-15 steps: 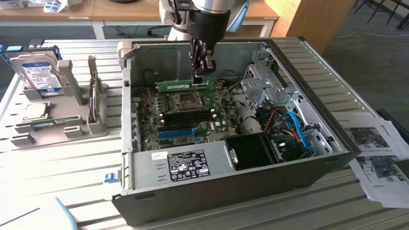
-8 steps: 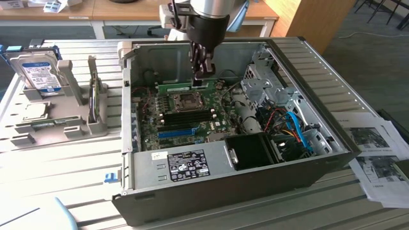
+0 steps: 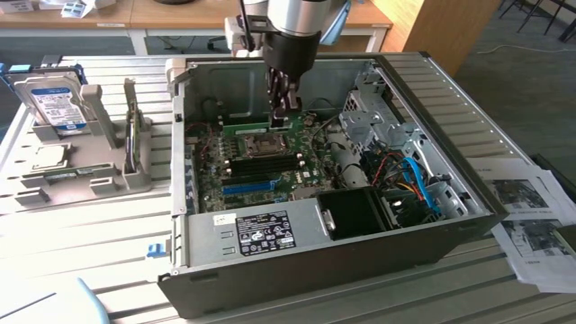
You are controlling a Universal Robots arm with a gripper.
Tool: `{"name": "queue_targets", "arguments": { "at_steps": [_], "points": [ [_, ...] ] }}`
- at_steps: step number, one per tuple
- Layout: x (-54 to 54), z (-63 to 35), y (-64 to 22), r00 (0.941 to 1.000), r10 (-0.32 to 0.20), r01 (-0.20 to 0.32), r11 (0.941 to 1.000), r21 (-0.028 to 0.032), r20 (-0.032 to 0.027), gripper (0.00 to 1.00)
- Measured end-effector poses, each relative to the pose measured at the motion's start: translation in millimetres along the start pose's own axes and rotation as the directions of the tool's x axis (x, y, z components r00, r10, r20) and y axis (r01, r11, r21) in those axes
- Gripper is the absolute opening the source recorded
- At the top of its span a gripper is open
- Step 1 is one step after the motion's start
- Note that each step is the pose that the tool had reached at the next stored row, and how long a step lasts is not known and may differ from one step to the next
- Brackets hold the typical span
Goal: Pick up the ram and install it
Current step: 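Insert the ram into the slot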
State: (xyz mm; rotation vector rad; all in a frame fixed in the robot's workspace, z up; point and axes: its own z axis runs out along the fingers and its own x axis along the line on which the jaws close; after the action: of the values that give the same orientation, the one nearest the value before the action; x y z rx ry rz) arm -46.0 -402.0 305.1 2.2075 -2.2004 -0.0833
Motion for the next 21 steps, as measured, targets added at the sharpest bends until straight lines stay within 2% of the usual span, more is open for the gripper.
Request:
{"name": "queue_targets", "arguments": {
  "at_steps": [21],
  "points": [
    [0.8, 36.8, -2.0, 1.0000, 0.000, 0.000, 1.0000, 0.0000, 0.0000, 0.11]
  ]
}}
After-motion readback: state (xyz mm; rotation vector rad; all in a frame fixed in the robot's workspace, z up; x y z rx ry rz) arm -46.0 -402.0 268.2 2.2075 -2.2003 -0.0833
